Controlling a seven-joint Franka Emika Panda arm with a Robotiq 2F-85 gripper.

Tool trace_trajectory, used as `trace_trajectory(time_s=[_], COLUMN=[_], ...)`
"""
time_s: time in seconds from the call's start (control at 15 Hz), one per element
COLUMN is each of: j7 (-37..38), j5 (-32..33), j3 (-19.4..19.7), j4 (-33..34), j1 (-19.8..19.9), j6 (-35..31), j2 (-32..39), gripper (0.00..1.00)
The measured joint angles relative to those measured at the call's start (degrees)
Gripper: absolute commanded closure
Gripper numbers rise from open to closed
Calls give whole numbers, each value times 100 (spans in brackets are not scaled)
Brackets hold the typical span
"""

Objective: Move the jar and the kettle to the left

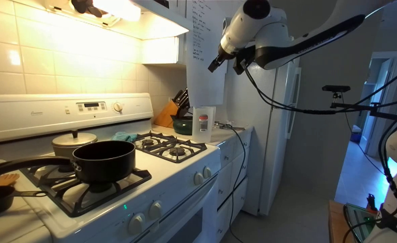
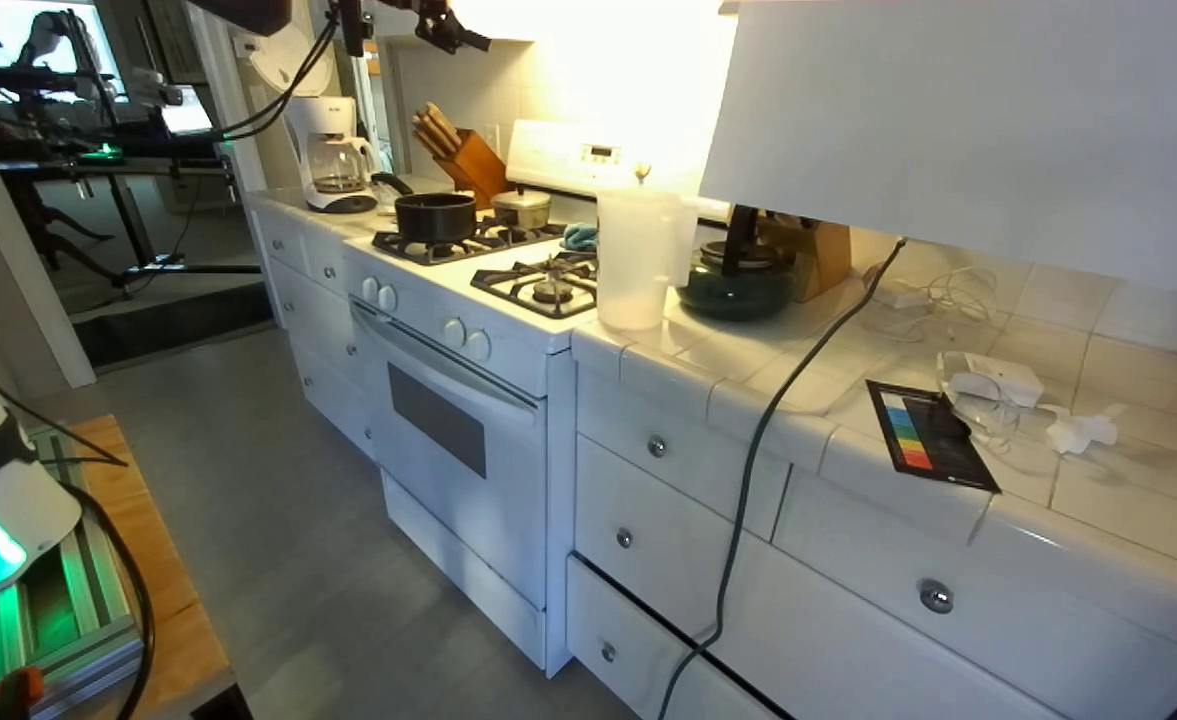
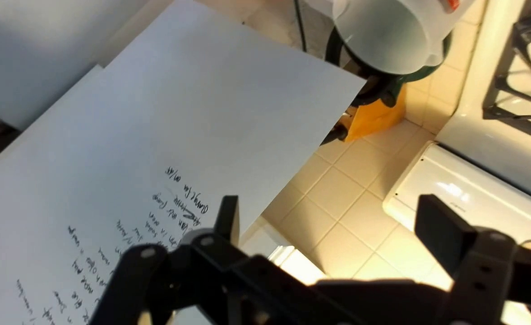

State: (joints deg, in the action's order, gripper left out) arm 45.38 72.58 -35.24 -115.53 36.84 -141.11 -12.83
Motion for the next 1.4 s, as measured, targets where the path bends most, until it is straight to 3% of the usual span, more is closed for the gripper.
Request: trace_trajectory(time_s=[0.07, 0.13, 0.27, 0.53, 0.73, 1.0, 1.13, 1.4], j7=[196, 262, 233, 232, 288, -2, -353, -891], j5=[450, 557, 557, 557, 817, 1238, 1365, 1395], j3=[-231, -96, 544, 685, 1412, 1991, 2365, 3157], j4=[122, 167, 166, 165, 203, 546, 883, 1826], j1=[265, 138, -585, -821, -1880, -3029, -3237, -3215], j6=[23, 42, 143, 216, 781, 1370, 1365, 1127], j2=[129, 236, 342, 339, 517, 1346, 1784, 2428], gripper=[0, 0, 0, 0, 0, 0, 0, 0])
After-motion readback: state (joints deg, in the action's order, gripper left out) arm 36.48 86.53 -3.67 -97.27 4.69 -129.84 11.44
